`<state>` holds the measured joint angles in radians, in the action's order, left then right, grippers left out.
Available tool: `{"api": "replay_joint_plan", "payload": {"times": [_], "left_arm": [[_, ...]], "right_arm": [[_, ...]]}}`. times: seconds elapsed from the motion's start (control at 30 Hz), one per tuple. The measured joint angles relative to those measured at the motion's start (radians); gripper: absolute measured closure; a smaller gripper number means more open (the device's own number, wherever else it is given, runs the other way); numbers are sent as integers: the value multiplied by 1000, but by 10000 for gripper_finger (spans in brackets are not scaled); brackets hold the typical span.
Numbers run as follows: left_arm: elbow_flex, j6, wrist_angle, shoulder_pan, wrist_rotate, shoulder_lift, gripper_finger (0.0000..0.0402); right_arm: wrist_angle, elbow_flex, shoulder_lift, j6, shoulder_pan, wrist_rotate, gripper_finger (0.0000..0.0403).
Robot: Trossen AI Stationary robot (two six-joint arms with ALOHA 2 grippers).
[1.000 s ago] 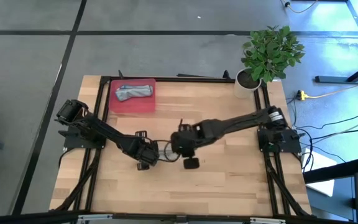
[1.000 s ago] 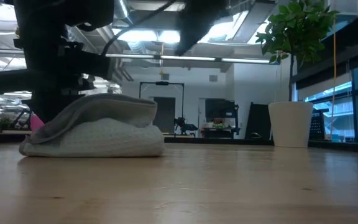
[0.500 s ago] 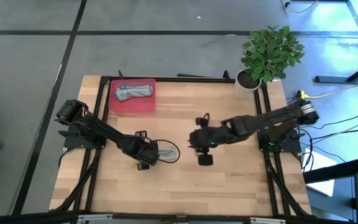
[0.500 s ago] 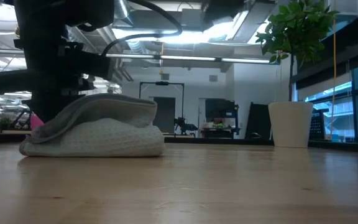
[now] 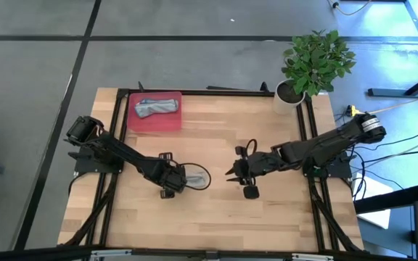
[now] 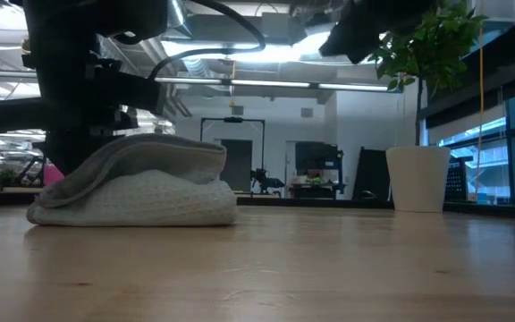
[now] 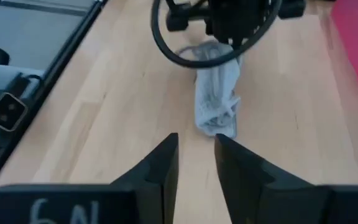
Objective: Roll microfiber towels into tight, uniform cylinder then place into a basket
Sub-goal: Roll the gray towel
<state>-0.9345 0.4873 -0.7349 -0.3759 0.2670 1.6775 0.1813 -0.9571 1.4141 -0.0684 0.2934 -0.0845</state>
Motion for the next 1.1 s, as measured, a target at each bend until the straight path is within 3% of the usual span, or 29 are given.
{"api": "replay_joint_plan", "payload": {"times": [0.27,1.1], "left_arm": [[-1,0,1,1,0,0,402],[-3,10,4,1,0,-1,401]], "right_arm": [[-28,60,4,-10,-3,0,297],[-54,57,4,-2,-3,0,297]]}}
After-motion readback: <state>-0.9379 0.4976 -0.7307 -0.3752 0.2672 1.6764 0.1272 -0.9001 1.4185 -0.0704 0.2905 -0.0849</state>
